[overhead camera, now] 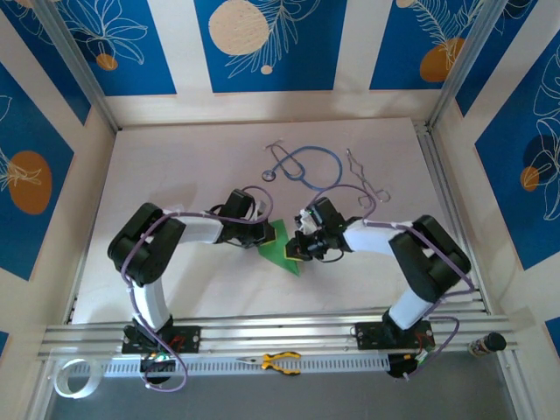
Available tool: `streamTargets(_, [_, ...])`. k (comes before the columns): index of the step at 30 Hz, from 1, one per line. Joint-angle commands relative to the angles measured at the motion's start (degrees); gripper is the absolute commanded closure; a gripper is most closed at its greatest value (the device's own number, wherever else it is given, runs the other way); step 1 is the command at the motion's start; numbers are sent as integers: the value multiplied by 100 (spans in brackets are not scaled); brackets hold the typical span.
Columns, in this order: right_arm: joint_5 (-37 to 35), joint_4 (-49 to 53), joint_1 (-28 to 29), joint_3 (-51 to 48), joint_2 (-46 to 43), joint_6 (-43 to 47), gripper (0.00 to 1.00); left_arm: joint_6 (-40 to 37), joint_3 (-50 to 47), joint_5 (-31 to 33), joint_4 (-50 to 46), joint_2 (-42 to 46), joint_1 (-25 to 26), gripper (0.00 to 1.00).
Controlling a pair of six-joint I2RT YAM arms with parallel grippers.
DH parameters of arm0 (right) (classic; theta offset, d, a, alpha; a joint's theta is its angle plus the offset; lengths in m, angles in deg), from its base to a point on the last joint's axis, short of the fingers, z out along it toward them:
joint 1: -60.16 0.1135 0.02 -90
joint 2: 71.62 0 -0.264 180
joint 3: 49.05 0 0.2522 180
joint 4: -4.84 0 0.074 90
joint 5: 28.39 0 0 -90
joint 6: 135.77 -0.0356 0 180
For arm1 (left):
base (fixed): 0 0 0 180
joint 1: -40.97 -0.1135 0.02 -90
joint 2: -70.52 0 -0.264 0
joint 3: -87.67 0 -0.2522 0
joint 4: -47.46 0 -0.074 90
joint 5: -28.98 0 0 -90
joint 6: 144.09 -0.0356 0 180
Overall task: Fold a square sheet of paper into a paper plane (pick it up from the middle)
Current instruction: Fourth fold the wing at the center of the table, then turn over the paper at the center of the table.
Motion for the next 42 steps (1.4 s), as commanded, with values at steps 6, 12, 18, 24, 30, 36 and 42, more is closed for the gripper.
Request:
streamTargets(6, [-184, 393, -178, -778, -1078, -1217, 78, 51, -70, -90, -76, -72, -45, 91])
streamTargets(12, [183, 491, -121, -932, -1061, -1311, 72, 57, -136, -91, -150, 6, -46, 91])
streamTargets(18, [286, 534, 48, -910, -821, -1330, 71, 77, -123, -51, -195, 50, -49, 91])
streamTargets(24, [169, 594, 146, -876, -623, -1256, 71, 56, -38, -56, -271, 32, -49, 91])
streamTargets(30, [107, 575, 191, -856, -479, -1206, 71, 65, -39, -63, -274, 46, -56, 91])
streamTargets(36, [-251, 778, 261, -948, -912, -1196, 71, 92, -63, -40, -265, 78, -49, 91])
streamTargets(42, [-235, 652, 282, -981, -721, -1251, 71, 164, -63, -100, -183, 49, -55, 91])
